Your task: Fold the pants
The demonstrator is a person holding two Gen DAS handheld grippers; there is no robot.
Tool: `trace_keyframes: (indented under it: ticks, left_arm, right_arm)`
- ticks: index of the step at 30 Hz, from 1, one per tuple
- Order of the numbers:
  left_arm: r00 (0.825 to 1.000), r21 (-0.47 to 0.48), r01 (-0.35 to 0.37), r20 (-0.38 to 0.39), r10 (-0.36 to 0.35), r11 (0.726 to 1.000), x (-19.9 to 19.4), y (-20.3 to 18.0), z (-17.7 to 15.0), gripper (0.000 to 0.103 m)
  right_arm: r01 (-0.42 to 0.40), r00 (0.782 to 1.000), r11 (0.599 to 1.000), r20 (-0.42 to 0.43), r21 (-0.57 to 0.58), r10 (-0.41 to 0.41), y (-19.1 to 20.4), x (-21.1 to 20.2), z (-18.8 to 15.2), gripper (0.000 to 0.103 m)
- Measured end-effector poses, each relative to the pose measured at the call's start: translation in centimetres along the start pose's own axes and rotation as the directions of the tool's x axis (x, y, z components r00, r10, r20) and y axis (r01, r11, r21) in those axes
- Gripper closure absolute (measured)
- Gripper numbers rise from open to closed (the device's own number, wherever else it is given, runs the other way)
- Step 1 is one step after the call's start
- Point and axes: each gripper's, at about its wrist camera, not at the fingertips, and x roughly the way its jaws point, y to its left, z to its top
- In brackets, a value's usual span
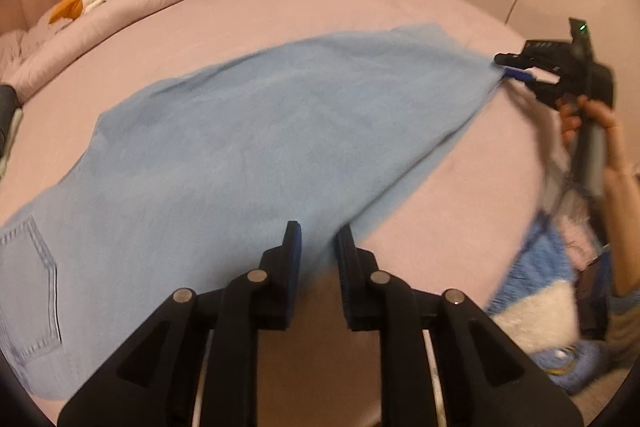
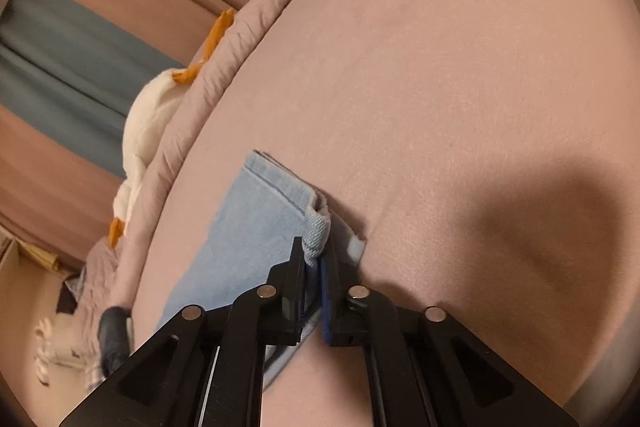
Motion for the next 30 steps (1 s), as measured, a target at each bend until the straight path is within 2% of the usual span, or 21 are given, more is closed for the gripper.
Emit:
trace_keyframes:
  ticks: [2,3,5,6,7,9,11,12,14,15,17,18,19,20,21,23,25,26,27,29,30]
  left_arm:
    - [0.998,-0.031,0.051,0.041,-0.05,0.998,-1.7,0.6,-0.1,0.081]
    - [0.996,-0.051,0.067,0.06,-0.064,0.996,-2.4,1.0,-0.1,0.078]
    - [0.995,-0.099,0.048,0.092,-0.039,0.994,-3.1,2.2,0.3,0.07]
    - [0.995,-0.124,0.031,0.096,-0.019,0.992,-3.0,2.8,0.6,0.07]
    - [0.995,-0.158,0.021,0.095,-0.006,0.987,-2.8,3.5,0.8,0.07]
    - [0.996,-0.235,0.007,0.087,0.014,0.972,-2.1,5.5,1.2,0.07]
    - [0.996,-0.319,-0.067,0.029,0.08,0.946,-1.1,7.7,0.8,0.072]
    - [0.996,-0.352,-0.088,-0.005,0.092,0.932,-0.7,8.5,0.3,0.072]
    - [0.995,-0.401,-0.097,-0.062,0.079,0.911,-0.3,9.8,-1.6,0.075]
    - [0.996,-0.399,-0.084,-0.057,0.066,0.913,-0.6,9.9,-2.5,0.076]
    - [0.998,-0.376,-0.058,-0.037,0.047,0.925,-2.1,9.6,-4.6,0.076]
    - [0.999,-0.372,-0.045,-0.029,0.036,0.927,-2.7,9.5,-5.4,0.076]
    - [1.0,-0.382,-0.021,-0.012,0.018,0.924,-3.5,9.5,-6.4,0.076]
    - [1.0,-0.399,0.002,0.002,-0.001,0.917,-3.9,9.9,-6.9,0.076]
    - [1.0,-0.423,0.027,0.016,-0.023,0.906,-4.3,10.3,-7.3,0.076]
    - [0.997,-0.479,0.08,0.038,-0.07,0.874,-4.7,11.4,-7.7,0.076]
    - [0.995,-0.509,0.098,0.045,-0.087,0.855,-4.7,11.6,-7.8,0.076]
    - [0.996,-0.507,0.088,0.041,-0.078,0.857,-4.5,11.5,-7.6,0.076]
    - [0.997,-0.499,0.077,0.037,-0.068,0.863,-4.4,11.2,-7.4,0.076]
    - [0.999,-0.484,0.05,0.032,-0.04,0.874,-4.2,10.7,-7.0,0.076]
    - [0.999,-0.484,0.044,0.033,-0.032,0.874,-4.2,11.0,-7.0,0.076]
  right_arm:
    - [0.082,0.994,0.995,0.073,-0.056,-0.078,1.3,-1.2,0.0,0.065]
    - [0.147,0.983,0.983,0.129,-0.107,-0.132,1.9,-2.2,-0.2,0.058]
    - [0.198,0.968,0.961,0.194,-0.193,-0.16,4.0,-3.0,-0.8,0.056]
    - [0.183,0.972,0.95,0.189,-0.253,-0.137,4.7,-3.2,-1.3,0.056]
    - [0.152,0.982,0.935,0.158,-0.319,-0.106,6.1,-2.8,-1.9,0.056]
    - [0.047,0.999,0.896,0.038,-0.442,-0.034,8.9,-1.1,-3.6,0.056]
    - [-0.091,0.993,0.838,-0.114,-0.538,0.034,12.2,1.0,-6.0,0.056]
    - [-0.114,0.989,0.809,-0.146,-0.577,0.036,13.5,1.8,-7.2,0.056]
    - [-0.144,0.978,0.711,-0.208,-0.689,-0.003,16.4,3.6,-10.3,0.058]
    - [-0.161,0.972,0.667,-0.235,-0.727,-0.021,17.2,4.3,-11.8,0.058]
    - [-0.239,0.93,0.566,-0.353,-0.789,-0.099,18.0,5.8,-15.8,0.058]
    - [-0.258,0.917,0.525,-0.377,-0.811,-0.131,17.7,5.7,-17.3,0.057]
    - [-0.237,0.93,0.45,-0.336,-0.861,-0.153,17.6,5.2,-18.9,0.057]
    - [-0.205,0.951,0.349,-0.27,-0.915,-0.15,17.6,4.2,-20.4,0.058]
    - [-0.218,0.947,0.348,-0.284,-0.912,-0.15,18.2,4.3,-20.3,0.057]
    - [-0.284,0.921,0.419,-0.367,-0.862,-0.131,18.2,4.2,-18.6,0.057]
    - [-0.355,0.879,0.554,-0.471,-0.753,-0.076,17.5,4.6,-15.6,0.057]
    - [-0.365,0.869,0.613,-0.493,-0.701,-0.046,17.4,5.1,-14.0,0.057]
    - [-0.343,0.883,0.64,-0.468,-0.688,-0.03,17.4,5.3,-12.7,0.057]
    - [-0.283,0.923,0.648,-0.385,-0.707,-0.018,18.1,5.5,-11.1,0.057]
    - [-0.268,0.935,0.652,-0.354,-0.71,-0.001,18.5,5.9,-10.2,0.057]
